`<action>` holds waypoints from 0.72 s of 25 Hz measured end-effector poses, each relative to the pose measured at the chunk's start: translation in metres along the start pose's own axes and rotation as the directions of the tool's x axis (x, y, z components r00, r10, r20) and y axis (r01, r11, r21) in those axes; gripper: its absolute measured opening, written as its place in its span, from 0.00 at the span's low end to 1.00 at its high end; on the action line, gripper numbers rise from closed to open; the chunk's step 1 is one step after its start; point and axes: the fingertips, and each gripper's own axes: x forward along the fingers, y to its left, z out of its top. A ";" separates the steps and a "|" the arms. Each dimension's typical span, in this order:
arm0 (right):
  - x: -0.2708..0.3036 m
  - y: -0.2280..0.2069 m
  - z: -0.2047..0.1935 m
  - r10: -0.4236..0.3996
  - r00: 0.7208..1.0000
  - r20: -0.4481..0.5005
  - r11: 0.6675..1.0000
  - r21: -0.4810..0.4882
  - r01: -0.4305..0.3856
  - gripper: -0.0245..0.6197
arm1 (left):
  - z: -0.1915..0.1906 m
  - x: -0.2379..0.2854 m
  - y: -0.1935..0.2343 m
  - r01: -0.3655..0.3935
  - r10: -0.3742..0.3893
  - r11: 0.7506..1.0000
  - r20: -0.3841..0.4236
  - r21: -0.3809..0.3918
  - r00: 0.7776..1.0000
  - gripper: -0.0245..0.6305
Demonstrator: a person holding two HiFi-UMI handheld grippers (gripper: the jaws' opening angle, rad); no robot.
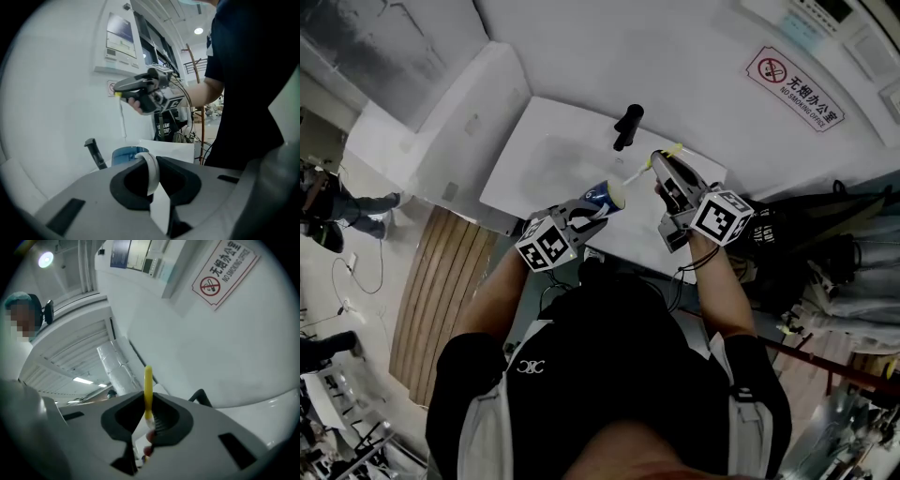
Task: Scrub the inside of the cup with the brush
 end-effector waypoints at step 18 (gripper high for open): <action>-0.041 -0.059 -0.033 -0.193 0.967 -0.165 0.979 0.034 0.201 0.12 | -0.001 -0.020 0.009 -0.063 0.072 0.988 0.061 -0.142 0.996 0.11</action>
